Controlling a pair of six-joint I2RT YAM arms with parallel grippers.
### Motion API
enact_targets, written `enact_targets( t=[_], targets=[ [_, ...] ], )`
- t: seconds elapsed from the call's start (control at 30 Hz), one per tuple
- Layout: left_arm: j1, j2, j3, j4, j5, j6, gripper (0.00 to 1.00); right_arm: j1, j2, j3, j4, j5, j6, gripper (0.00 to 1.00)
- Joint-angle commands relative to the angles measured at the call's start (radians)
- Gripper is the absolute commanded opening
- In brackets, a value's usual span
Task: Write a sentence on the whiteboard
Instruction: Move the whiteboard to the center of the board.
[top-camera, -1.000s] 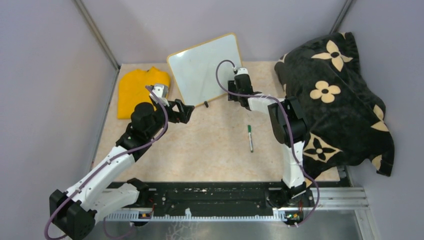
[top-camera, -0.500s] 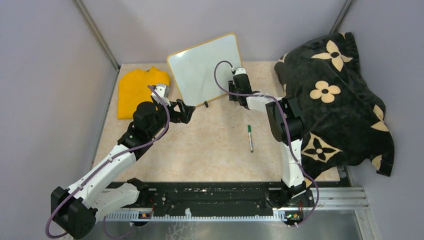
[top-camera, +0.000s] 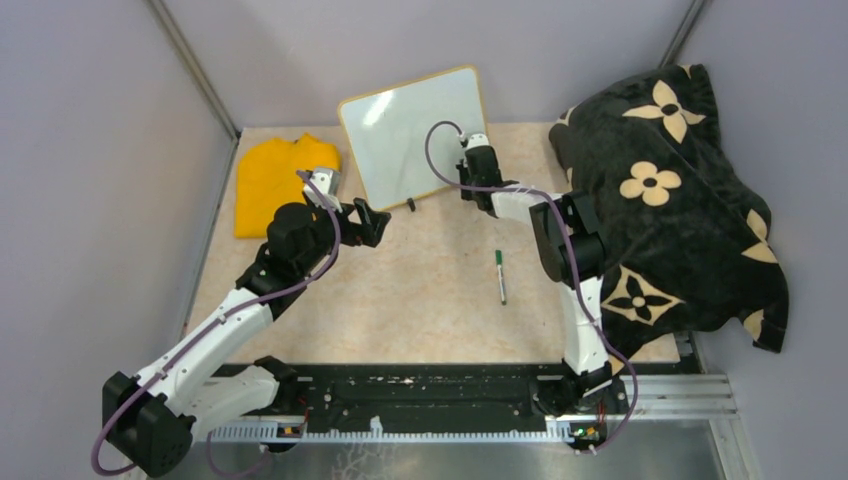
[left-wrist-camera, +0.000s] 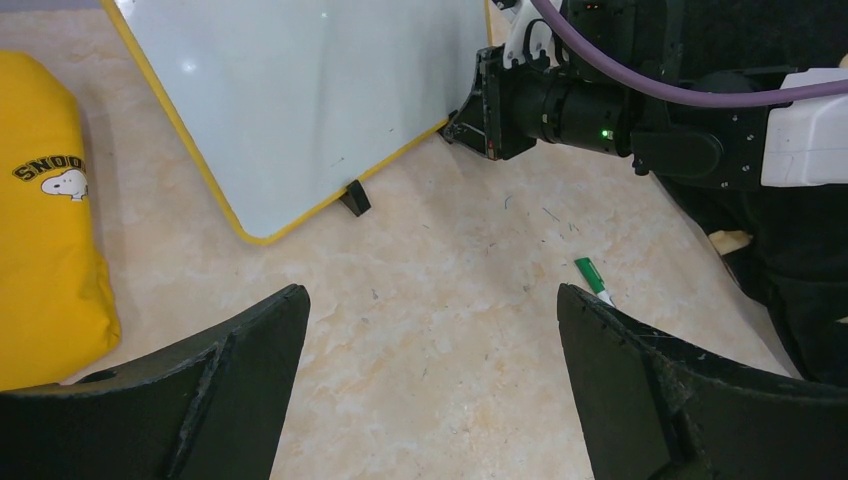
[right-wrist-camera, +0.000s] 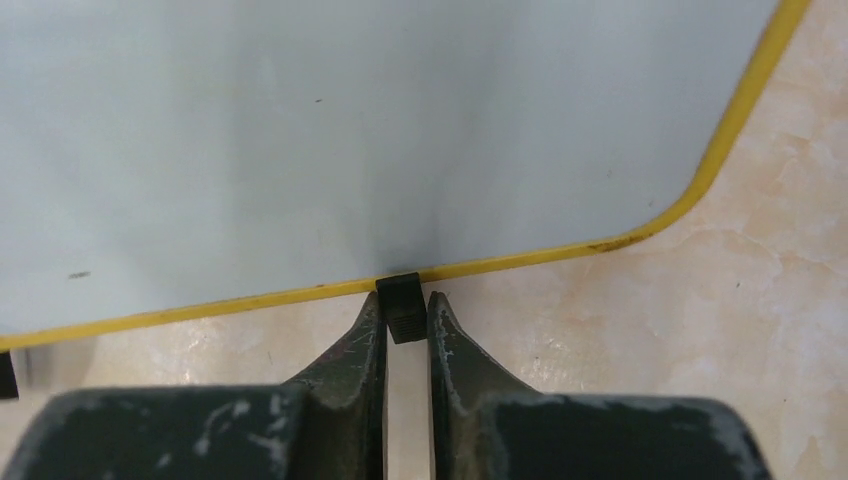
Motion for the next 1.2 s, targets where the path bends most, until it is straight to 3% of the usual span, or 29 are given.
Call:
enact_targets(
  t=[0.0, 0.57, 1.17],
  targets=[
    [-0.005, -0.001, 0.016, 0.026, 0.02, 0.01, 0.99, -0.005, -0.017, 0.006, 0.048, -0.009, 0.01, 0.02],
    [-0.006, -0.035, 0.012, 0.023, 0.022, 0.007, 0.99, 0.096, -0.226, -0.295, 0.12, 0.095, -0.03, 0.0],
    [-0.007, -0.05, 0.01, 0.022, 0.012, 0.011, 0.99, 0.276, -0.554, -0.69, 0.1, 0.211, 0.114, 0.0]
  ],
)
